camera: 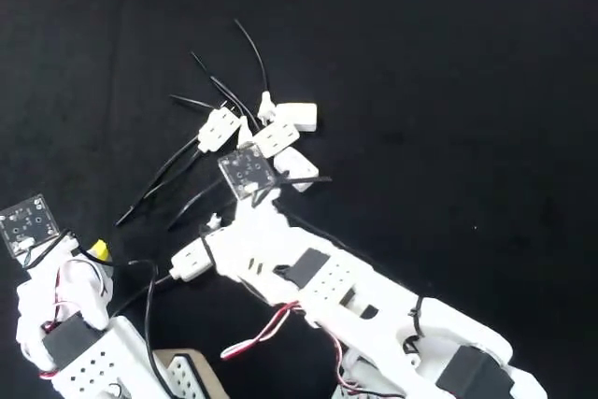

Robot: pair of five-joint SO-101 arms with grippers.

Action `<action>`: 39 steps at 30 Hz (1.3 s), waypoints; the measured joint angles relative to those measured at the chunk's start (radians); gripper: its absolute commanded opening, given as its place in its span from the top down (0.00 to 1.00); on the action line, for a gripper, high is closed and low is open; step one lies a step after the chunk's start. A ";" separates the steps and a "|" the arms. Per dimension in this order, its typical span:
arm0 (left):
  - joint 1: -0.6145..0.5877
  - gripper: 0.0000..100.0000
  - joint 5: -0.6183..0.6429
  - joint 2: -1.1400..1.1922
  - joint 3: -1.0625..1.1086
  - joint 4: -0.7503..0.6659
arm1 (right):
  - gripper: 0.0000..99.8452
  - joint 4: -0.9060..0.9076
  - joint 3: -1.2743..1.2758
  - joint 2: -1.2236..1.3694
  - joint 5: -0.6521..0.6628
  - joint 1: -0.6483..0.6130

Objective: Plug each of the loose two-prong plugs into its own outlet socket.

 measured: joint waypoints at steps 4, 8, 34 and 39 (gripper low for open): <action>0.000 0.73 0.000 0.000 0.000 0.000 | 0.99 -0.044 0.025 0.000 0.000 -0.012; 0.000 0.73 0.000 0.000 0.000 0.000 | 0.99 -0.043 0.029 0.000 0.000 -0.021; 0.000 0.73 0.000 0.000 0.012 0.000 | 0.99 0.069 0.012 -0.012 0.064 -0.043; 0.000 0.73 0.000 0.000 0.012 0.000 | 0.99 0.078 0.002 -0.002 0.078 -0.048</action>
